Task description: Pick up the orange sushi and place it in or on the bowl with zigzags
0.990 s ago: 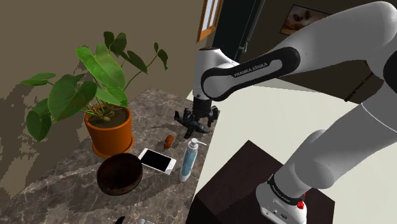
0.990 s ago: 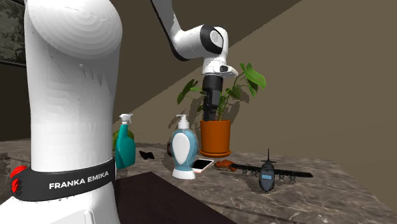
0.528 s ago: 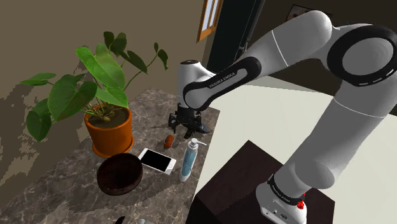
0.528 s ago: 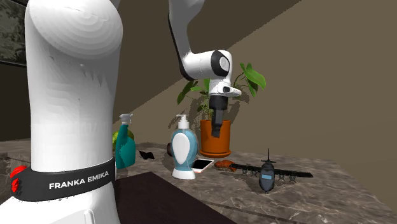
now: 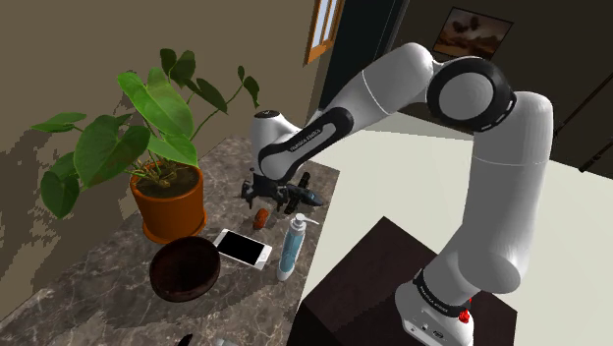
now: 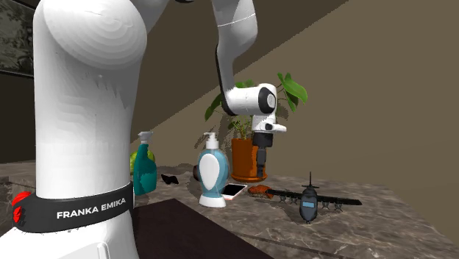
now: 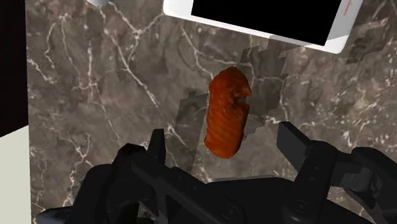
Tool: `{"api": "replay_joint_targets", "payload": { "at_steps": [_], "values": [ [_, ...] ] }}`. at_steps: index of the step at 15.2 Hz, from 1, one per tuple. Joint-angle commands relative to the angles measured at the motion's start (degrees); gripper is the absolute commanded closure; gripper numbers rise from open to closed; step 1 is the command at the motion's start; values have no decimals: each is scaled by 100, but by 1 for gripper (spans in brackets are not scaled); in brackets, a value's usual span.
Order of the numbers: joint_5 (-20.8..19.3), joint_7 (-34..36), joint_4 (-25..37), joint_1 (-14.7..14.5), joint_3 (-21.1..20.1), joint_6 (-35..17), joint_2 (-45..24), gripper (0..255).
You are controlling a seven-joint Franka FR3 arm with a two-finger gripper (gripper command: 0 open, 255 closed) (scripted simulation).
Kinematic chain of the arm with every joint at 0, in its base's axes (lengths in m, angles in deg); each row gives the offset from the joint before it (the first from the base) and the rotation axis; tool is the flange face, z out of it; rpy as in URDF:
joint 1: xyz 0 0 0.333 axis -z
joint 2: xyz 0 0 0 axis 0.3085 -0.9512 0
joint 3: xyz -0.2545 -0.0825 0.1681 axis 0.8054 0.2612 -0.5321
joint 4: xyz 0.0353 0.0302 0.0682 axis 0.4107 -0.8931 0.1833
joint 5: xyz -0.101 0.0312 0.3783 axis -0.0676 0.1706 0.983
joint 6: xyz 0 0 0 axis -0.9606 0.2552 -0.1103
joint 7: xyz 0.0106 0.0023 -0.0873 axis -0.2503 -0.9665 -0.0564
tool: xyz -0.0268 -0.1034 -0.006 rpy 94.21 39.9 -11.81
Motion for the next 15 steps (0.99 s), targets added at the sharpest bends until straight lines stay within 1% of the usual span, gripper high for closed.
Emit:
{"api": "replay_joint_targets", "payload": {
  "at_steps": [1, 9, 15],
  "values": [
    [-66, 215, 299, -81, 100, -62, -343, 0],
    [-182, 292, 283, -154, 195, -506, -776, 0],
    [-182, 292, 285, -155, 196, -505, -777, 0]
  ]
}}
